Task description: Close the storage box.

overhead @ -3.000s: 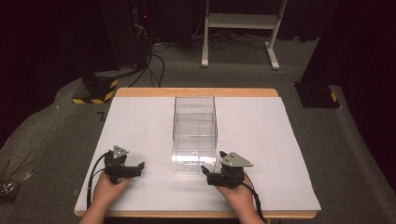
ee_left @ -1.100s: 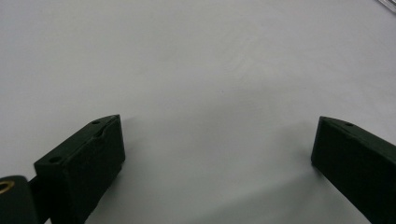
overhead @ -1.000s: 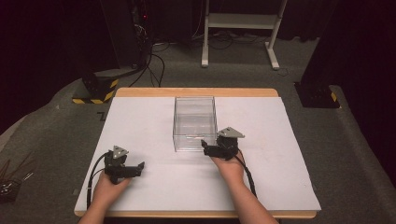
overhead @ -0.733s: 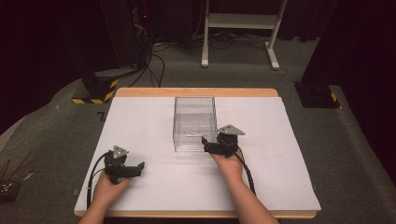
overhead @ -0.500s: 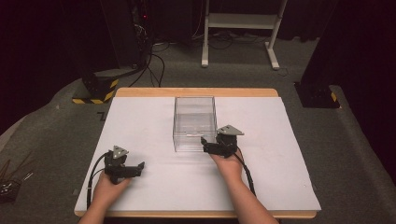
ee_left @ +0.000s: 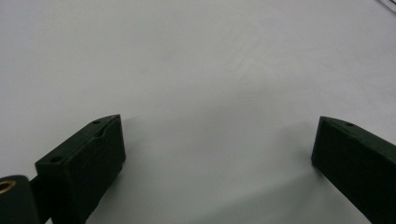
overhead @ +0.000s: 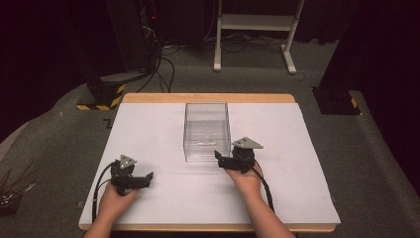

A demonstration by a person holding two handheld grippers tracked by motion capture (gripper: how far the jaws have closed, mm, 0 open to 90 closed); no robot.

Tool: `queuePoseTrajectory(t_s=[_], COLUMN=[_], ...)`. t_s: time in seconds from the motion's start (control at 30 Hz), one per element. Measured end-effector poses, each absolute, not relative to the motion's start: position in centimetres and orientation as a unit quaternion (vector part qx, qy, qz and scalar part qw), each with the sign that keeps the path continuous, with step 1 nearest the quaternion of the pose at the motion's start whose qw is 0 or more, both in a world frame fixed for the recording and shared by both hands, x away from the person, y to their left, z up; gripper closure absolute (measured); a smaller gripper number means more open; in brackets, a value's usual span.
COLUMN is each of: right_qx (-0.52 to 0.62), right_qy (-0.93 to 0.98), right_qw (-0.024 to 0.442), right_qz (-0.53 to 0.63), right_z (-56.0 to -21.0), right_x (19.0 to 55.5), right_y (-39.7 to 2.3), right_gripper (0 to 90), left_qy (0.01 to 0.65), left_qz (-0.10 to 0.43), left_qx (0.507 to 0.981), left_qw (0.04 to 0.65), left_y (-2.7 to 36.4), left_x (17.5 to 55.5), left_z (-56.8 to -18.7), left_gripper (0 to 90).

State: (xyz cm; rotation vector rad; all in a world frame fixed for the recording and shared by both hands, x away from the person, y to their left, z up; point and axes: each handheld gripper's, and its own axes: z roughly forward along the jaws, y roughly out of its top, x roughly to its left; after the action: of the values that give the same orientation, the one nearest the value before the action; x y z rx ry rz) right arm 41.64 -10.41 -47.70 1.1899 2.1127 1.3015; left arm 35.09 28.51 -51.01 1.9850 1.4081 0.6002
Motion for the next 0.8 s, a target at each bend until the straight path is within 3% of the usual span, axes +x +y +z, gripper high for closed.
queuePoseTrajectory(t_s=[0.4,0.8], right_qx=[0.428,0.469], right_qy=[0.747,0.740], right_qw=[0.205,0.230], right_qz=[0.466,0.422], right_z=[-47.4,-48.3], right_x=[38.9,37.1], right_y=[-14.2,-21.2], right_gripper=[13.1,13.8], left_qy=[0.534,0.533], left_qz=[0.228,0.230], left_qx=[0.752,0.753], left_qw=[0.313,0.311], left_y=[28.5,28.5], left_x=[35.1,35.1], left_z=[-51.0,-51.0], left_gripper=[3.1,3.2])
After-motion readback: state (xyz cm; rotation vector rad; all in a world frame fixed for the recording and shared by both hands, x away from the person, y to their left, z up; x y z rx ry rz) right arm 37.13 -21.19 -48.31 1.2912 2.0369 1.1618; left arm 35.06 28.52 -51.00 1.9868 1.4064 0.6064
